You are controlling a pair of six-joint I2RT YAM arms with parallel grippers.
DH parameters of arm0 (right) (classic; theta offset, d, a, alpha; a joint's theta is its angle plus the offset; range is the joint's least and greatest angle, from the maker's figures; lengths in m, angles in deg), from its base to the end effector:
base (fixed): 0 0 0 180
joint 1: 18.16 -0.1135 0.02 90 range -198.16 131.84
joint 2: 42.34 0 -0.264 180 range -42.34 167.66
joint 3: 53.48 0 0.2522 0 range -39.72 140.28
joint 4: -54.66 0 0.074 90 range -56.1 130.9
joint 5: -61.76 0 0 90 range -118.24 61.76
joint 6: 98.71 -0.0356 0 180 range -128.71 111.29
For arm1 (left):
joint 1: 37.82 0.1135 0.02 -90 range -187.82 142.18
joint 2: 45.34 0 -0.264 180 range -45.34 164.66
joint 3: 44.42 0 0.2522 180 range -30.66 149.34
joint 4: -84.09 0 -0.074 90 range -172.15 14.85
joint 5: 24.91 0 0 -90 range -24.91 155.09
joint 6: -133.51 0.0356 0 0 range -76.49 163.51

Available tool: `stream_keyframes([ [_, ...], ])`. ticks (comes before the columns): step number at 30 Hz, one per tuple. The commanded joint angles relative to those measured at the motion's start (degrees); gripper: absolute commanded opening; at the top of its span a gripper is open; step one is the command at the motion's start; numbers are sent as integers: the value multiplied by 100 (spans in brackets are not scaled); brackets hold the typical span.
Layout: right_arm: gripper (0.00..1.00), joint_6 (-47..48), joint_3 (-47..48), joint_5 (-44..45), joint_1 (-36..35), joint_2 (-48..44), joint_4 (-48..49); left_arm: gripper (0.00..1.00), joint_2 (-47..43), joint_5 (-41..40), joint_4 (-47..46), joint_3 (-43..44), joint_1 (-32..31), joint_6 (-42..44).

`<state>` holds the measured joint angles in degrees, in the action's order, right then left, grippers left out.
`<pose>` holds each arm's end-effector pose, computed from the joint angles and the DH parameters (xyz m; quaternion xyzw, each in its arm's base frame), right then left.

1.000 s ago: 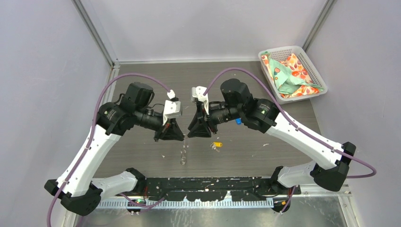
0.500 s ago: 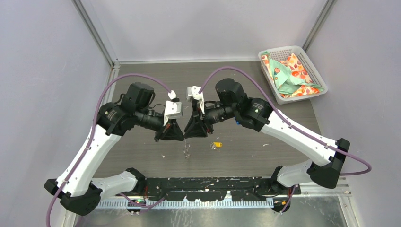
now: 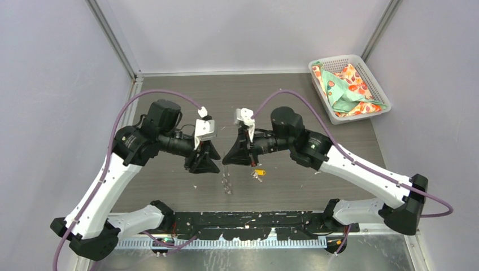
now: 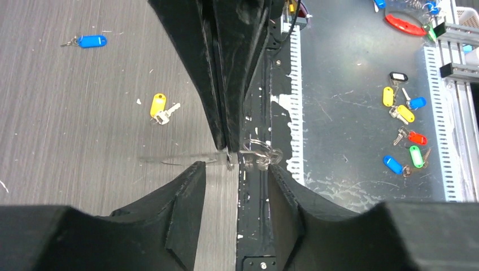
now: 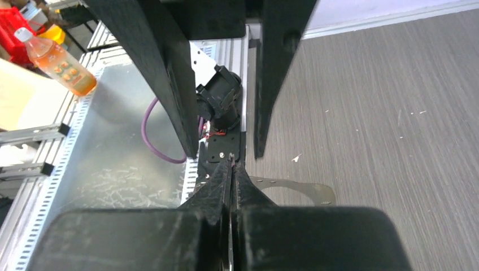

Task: Put the keys on the keyring
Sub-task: Adjust the keyring.

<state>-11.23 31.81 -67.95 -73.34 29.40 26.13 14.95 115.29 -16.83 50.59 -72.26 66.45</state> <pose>0.1414 0.2432 0.3971 -0.5163 0.5770 0.5123 0.3716 0.1211 -0.1162 0.4188 0.5450 0.6532 -0.4242 0.3103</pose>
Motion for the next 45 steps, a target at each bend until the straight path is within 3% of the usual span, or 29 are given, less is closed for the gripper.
stream_keyframes([
  [1,1,-809,-933,499,-28,-877,2726,49,-391,14,-219,-36,-24,-247],
  [9,1,-1556,-1929,800,-50,-1357,4799,50,-626,-235,-568,-270,-23,-349],
  [19,1,-2079,-2501,903,-74,-1415,6082,48,-581,221,-1944,-206,-28,-1738],
  [26,1,-2560,-2720,985,-83,-1204,7058,44,-605,279,-2163,-198,-26,-1931],
  [34,1,-2511,-2714,1094,-223,-900,7241,44,-630,339,-2679,-128,-22,-2630],
  [40,1,-2518,-2682,1153,-305,-773,7283,39,-750,198,-2726,-179,-18,-2588],
  [45,1,-2304,-2696,1192,-404,-862,6911,40,-785,68,-2706,-155,-23,-2576],
])
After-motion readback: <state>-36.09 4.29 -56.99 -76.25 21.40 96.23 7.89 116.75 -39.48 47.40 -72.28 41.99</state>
